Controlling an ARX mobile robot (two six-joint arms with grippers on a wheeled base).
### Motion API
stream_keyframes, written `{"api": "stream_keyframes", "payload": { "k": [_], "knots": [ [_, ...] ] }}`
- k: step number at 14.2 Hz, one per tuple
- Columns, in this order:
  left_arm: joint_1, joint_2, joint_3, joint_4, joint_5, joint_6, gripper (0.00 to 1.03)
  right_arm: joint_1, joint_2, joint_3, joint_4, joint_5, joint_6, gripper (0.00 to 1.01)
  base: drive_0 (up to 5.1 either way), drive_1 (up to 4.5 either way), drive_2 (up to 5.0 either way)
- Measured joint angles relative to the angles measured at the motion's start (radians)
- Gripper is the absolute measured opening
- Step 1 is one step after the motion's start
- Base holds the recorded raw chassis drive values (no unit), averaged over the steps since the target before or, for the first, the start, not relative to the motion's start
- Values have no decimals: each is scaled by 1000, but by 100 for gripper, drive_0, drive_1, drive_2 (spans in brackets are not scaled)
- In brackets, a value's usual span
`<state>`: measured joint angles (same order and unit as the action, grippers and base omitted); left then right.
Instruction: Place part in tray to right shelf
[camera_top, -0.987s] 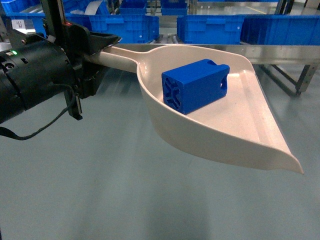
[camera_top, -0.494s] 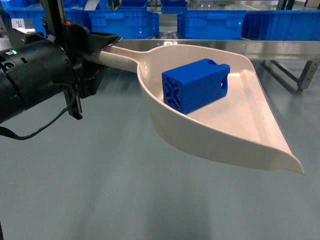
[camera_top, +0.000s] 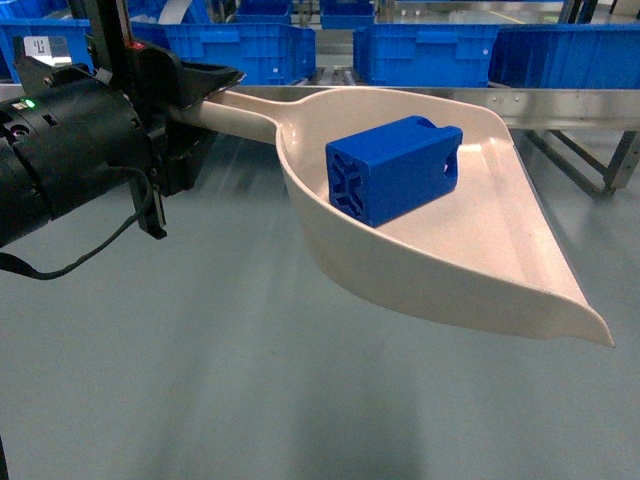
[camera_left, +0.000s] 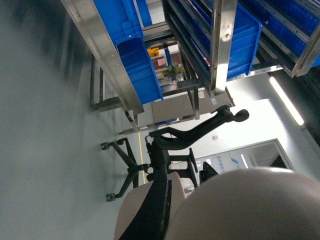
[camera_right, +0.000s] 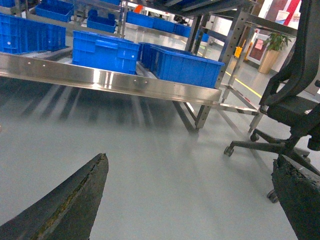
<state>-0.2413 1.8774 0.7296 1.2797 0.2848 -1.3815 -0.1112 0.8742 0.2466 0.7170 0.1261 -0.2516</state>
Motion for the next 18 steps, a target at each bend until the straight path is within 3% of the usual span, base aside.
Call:
{"api": "stream_keyframes", "payload": {
  "k": [13,18],
  "knots": [
    [0,0,0,0,0,-1,14,0,0,0,0,0,0,98,0,410,-410],
    [-5,0,0,1,0,-2,14,0,0,0,0,0,0,98,-301,494,-197]
  ]
}}
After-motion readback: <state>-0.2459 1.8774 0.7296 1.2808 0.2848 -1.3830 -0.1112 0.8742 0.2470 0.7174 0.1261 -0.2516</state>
